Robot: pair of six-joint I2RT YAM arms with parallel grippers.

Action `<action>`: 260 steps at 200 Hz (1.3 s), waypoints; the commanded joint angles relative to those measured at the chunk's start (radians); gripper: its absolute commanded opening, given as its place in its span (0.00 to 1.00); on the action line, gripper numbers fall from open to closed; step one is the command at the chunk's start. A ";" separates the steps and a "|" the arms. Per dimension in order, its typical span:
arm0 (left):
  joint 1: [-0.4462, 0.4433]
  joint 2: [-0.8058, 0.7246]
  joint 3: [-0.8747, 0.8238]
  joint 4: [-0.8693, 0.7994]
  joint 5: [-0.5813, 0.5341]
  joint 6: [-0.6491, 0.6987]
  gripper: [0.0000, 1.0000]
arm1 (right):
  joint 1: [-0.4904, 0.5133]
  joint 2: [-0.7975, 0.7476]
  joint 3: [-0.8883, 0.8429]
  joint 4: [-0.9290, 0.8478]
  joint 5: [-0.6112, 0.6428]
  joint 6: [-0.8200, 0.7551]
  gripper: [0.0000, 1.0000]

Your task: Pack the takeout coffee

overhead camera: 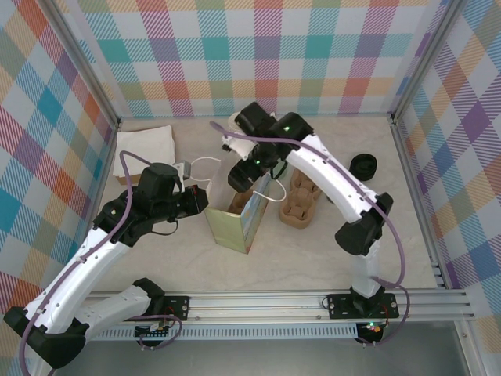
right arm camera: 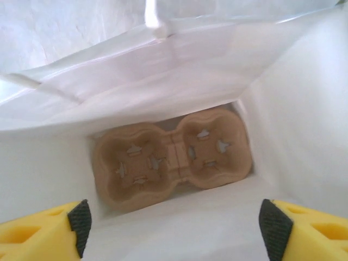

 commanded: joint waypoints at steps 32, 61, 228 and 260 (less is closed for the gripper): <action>-0.014 -0.013 0.009 0.009 -0.004 0.001 0.29 | -0.062 -0.196 -0.042 0.114 0.007 0.120 1.00; -0.014 -0.012 0.064 -0.024 0.002 0.024 0.38 | -0.113 -0.324 -0.191 0.221 0.010 0.185 1.00; -0.011 0.706 0.956 -0.417 -0.089 0.515 0.71 | -0.433 -0.957 -1.061 0.431 0.117 0.459 1.00; -0.005 0.853 1.094 -0.503 -0.153 0.588 0.71 | -0.445 -0.963 -1.076 0.413 0.120 0.447 1.00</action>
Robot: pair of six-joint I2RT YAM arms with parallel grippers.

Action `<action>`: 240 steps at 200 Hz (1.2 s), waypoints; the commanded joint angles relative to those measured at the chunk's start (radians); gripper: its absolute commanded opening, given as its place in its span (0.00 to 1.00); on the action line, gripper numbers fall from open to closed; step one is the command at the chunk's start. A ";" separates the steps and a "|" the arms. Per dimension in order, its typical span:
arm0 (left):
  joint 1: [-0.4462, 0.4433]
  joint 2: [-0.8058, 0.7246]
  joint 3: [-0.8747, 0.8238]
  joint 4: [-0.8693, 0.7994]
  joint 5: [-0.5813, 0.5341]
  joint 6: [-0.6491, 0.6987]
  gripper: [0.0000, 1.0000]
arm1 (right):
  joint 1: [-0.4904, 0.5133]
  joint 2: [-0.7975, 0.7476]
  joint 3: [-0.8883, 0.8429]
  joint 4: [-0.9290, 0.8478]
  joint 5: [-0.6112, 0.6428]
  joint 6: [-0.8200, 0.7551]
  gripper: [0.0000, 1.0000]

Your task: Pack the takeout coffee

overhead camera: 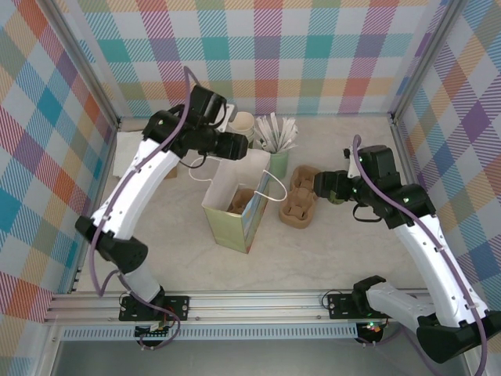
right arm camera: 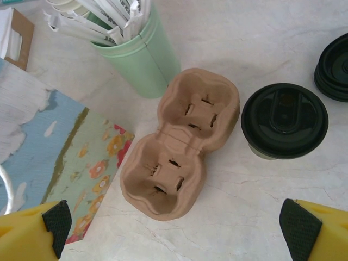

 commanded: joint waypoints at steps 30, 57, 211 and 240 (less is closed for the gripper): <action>0.003 0.122 0.121 -0.117 -0.063 0.156 0.69 | -0.019 -0.016 -0.019 -0.019 0.018 -0.006 1.00; 0.011 0.179 0.150 -0.113 -0.073 0.173 0.61 | -0.021 -0.014 -0.031 -0.018 0.015 -0.004 1.00; 0.036 0.159 0.196 -0.175 -0.096 -0.218 0.00 | -0.077 0.038 -0.059 -0.046 0.029 0.038 1.00; 0.036 0.108 0.139 -0.160 -0.115 -0.311 0.00 | -0.106 0.073 -0.052 -0.063 0.043 0.046 1.00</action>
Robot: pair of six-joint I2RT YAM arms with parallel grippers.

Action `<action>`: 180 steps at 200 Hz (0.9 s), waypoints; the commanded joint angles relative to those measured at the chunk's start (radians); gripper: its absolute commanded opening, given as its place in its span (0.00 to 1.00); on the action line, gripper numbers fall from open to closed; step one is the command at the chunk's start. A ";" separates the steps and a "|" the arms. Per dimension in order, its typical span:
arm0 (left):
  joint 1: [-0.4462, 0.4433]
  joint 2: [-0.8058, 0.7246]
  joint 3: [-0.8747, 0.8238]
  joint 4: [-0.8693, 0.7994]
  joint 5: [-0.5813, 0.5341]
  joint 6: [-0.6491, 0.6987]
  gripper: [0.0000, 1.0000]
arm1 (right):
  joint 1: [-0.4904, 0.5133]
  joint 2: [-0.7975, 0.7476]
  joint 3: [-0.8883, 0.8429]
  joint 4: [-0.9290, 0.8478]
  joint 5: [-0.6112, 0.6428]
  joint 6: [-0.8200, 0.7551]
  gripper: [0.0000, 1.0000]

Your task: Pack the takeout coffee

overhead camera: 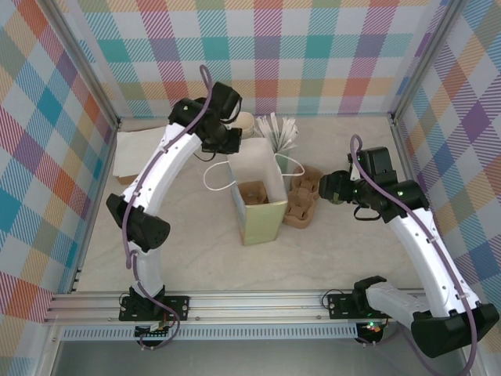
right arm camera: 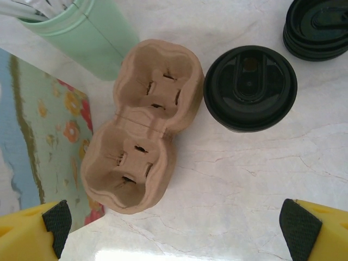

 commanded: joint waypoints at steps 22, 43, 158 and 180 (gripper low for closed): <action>0.009 -0.113 -0.075 -0.005 -0.042 -0.161 0.00 | -0.053 0.061 0.003 -0.046 0.030 0.013 1.00; 0.015 -0.135 -0.145 0.026 -0.035 -0.167 0.00 | -0.079 0.102 0.011 -0.066 0.031 -0.008 1.00; 0.069 -0.245 -0.255 0.066 0.006 -0.122 0.43 | -0.161 0.406 0.077 -0.099 -0.023 -0.136 1.00; 0.078 -0.298 -0.262 0.070 -0.003 -0.092 0.57 | -0.164 0.450 0.100 -0.100 -0.018 -0.148 1.00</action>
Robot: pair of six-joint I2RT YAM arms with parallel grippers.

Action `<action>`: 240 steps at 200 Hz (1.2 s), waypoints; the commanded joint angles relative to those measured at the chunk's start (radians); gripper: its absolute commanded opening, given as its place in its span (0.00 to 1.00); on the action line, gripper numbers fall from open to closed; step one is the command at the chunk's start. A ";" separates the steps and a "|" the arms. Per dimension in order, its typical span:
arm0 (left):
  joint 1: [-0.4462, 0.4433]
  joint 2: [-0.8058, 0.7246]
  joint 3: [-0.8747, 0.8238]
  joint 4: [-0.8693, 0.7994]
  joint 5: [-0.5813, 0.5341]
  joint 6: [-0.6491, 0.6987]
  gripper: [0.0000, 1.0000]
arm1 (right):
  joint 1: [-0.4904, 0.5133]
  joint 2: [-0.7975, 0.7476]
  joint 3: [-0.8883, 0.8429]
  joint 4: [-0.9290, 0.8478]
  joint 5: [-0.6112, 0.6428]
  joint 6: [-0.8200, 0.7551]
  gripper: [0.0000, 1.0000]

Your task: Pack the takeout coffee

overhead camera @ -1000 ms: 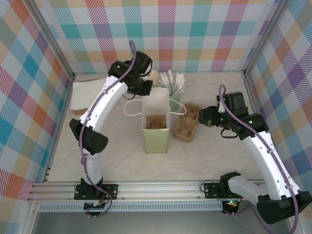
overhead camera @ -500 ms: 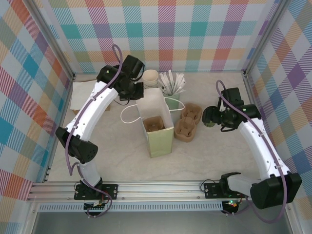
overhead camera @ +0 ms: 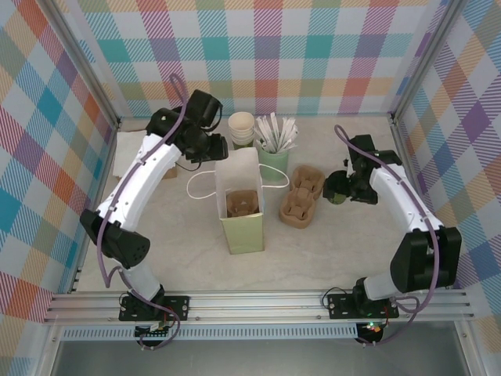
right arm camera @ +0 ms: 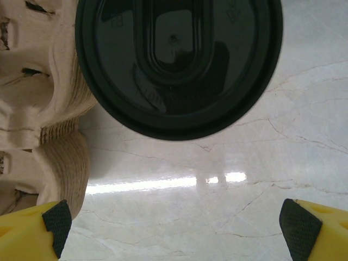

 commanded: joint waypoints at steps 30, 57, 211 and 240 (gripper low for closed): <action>0.029 -0.182 -0.053 0.041 -0.009 0.084 0.71 | -0.016 0.093 0.080 -0.026 -0.010 -0.049 1.00; 0.032 -0.272 -0.126 0.072 -0.018 0.097 0.78 | -0.022 0.146 0.113 -0.027 -0.013 -0.058 1.00; 0.037 -0.407 -0.263 0.081 -0.008 0.114 0.87 | -0.059 0.405 0.304 -0.021 -0.020 -0.138 1.00; 0.038 -0.410 -0.266 0.081 -0.006 0.114 0.87 | -0.059 0.433 0.315 -0.023 -0.012 -0.151 1.00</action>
